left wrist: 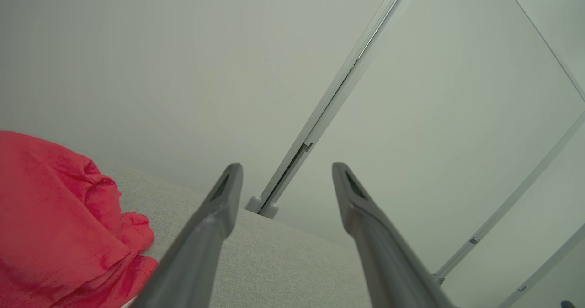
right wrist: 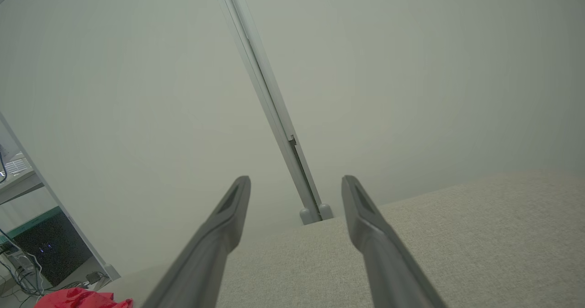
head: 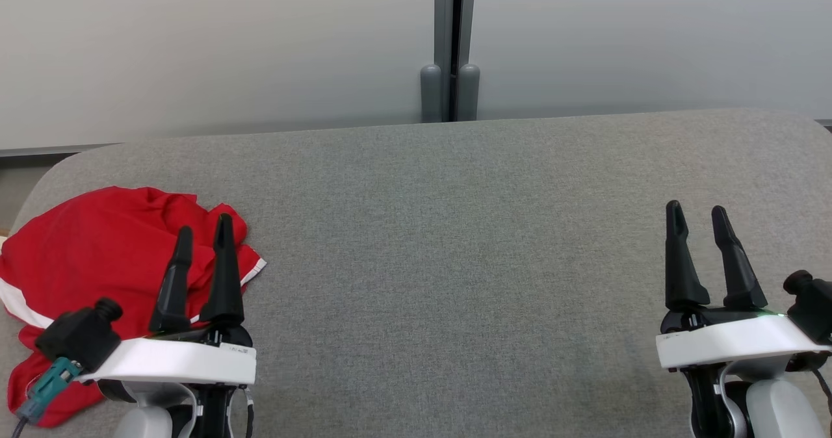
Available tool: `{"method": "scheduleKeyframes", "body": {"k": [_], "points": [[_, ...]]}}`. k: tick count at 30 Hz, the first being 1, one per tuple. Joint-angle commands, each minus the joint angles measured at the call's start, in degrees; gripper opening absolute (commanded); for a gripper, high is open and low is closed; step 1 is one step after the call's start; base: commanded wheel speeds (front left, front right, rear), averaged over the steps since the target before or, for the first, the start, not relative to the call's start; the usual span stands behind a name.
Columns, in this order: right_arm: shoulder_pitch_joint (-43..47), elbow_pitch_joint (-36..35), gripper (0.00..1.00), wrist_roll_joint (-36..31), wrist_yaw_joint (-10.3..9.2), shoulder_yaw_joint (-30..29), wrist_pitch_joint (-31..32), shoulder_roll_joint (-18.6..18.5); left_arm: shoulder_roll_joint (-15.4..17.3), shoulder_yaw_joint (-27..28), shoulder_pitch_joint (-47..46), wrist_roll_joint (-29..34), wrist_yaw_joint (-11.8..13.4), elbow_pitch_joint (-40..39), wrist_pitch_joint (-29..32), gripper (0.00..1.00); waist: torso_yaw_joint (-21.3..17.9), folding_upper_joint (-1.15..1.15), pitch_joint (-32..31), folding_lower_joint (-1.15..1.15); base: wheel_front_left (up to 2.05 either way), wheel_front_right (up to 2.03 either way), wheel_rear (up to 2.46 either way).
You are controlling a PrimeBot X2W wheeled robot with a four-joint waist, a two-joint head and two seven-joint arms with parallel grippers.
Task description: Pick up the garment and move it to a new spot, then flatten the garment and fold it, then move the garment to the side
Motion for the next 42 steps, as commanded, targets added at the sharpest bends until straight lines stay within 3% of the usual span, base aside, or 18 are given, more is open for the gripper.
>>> {"method": "scheduleKeyframes", "body": {"k": [1,18,32,34,37,42], "points": [[-1.00,-0.49,1.00,-1.43,0.22,0.28,-0.50,-0.39,0.37,-0.23,-0.88,1.38,0.38,-0.57,-0.39,1.00,0.00,0.00,-0.01,0.00,0.00,0.00,0.00],[-1.17,3.16,1.00,-13.13,0.24,2.14,-3.22,-0.44,0.52,-5.13,-0.74,18.66,4.63,4.71,-3.08,1.00,0.21,0.00,0.10,0.00,0.00,0.00,0.00],[-1.37,3.19,1.00,-18.06,0.25,2.68,-4.89,-0.49,0.64,-7.32,-1.04,25.60,5.91,6.83,-4.72,1.00,0.62,0.00,0.05,0.00,0.00,0.00,0.00],[-1.10,3.26,1.00,-17.70,0.25,2.67,-5.14,-0.50,0.63,-7.17,-0.84,25.12,5.80,7.12,-4.99,1.00,0.69,0.00,-0.01,0.00,0.00,0.00,0.00],[-0.45,4.49,1.00,-13.18,0.23,2.73,-5.45,-0.50,0.55,-5.66,-0.13,19.54,5.30,7.28,-5.32,1.00,0.80,0.00,-0.11,0.00,0.00,0.00,0.00],[-0.50,6.63,1.00,-8.66,0.23,3.55,-6.06,-0.50,0.55,-5.66,-0.16,17.46,4.75,8.34,-5.93,1.00,0.91,0.00,-0.15,0.00,0.00,0.00,0.00]]}}
